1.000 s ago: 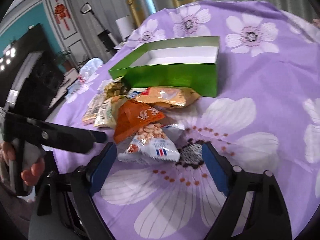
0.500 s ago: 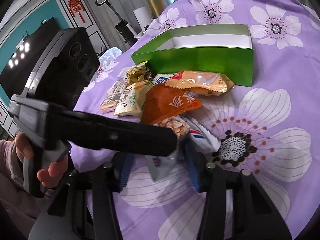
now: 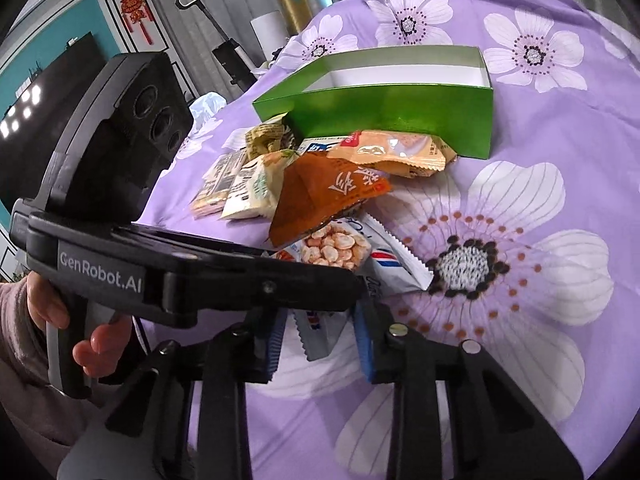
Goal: Organize snacks
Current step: 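Close both grippers on the white peanut bag and lift it, then carry the peanut bag into the green box and open both grippers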
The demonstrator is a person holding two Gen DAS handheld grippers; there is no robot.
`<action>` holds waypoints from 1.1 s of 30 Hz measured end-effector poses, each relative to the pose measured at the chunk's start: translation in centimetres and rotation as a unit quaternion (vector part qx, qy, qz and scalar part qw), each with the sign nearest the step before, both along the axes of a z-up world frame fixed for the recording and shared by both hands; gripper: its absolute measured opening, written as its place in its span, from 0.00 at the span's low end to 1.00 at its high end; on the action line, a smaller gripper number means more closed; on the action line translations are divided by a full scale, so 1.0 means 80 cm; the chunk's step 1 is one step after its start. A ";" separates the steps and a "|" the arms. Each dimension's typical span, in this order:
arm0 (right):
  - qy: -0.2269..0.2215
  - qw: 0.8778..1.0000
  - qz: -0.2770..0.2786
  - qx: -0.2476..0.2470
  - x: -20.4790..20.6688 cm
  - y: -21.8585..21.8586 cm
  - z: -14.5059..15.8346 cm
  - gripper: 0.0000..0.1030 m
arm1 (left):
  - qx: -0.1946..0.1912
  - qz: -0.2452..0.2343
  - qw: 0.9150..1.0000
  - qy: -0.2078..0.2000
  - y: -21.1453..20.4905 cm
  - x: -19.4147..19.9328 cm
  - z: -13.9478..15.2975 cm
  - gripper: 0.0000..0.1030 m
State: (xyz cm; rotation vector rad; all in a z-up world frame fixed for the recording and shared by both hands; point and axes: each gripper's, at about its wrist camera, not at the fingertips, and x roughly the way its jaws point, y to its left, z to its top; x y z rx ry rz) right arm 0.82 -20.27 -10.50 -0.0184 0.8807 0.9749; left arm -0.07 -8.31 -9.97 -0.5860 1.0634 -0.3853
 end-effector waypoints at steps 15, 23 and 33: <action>-0.079 0.997 -0.004 0.007 -0.050 0.002 0.076 0.30 | 0.030 -0.002 0.994 -0.104 0.016 -0.033 0.091 0.50; -0.143 0.989 0.015 0.030 0.007 0.060 0.127 0.30 | 0.054 0.044 0.987 -0.144 0.075 0.019 0.138 0.50; -0.142 0.989 0.032 0.024 0.097 0.130 0.122 0.30 | 0.059 0.094 0.987 -0.113 0.140 0.102 0.115 0.50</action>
